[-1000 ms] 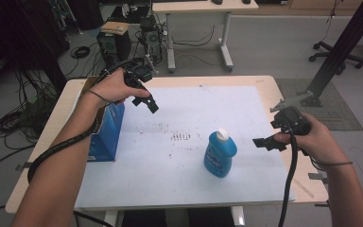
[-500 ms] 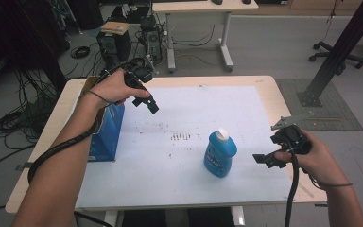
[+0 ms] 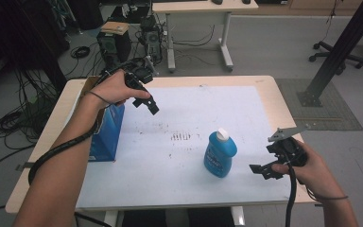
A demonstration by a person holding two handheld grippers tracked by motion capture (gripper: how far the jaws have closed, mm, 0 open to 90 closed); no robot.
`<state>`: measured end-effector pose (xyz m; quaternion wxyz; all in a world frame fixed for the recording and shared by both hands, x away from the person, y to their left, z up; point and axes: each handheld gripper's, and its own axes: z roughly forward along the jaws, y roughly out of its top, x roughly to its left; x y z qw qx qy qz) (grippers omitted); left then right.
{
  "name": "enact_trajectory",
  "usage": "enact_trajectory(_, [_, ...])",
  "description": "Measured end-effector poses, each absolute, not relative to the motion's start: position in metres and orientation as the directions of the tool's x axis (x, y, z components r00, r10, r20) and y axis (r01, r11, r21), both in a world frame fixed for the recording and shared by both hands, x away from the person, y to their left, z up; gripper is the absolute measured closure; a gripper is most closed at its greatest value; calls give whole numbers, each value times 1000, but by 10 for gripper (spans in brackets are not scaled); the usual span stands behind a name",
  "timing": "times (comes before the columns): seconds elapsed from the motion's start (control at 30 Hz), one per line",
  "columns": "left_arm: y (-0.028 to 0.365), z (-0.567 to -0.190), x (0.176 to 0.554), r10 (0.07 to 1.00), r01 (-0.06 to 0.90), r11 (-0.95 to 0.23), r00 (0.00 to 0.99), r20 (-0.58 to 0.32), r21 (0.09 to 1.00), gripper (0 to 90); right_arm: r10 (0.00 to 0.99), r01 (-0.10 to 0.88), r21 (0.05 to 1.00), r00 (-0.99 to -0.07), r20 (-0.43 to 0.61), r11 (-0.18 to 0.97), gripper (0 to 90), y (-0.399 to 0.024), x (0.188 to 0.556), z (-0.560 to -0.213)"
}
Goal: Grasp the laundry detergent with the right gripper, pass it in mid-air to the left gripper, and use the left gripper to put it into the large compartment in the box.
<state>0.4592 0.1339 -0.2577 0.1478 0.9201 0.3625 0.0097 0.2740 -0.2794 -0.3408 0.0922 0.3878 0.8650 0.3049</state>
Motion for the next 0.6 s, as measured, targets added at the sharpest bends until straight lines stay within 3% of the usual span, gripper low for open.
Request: enact_trajectory(0.6, [139,-262,456,672,670,-688,733,-101,279,39,713,594,624,-696,83,507,56,-270,254,-358])
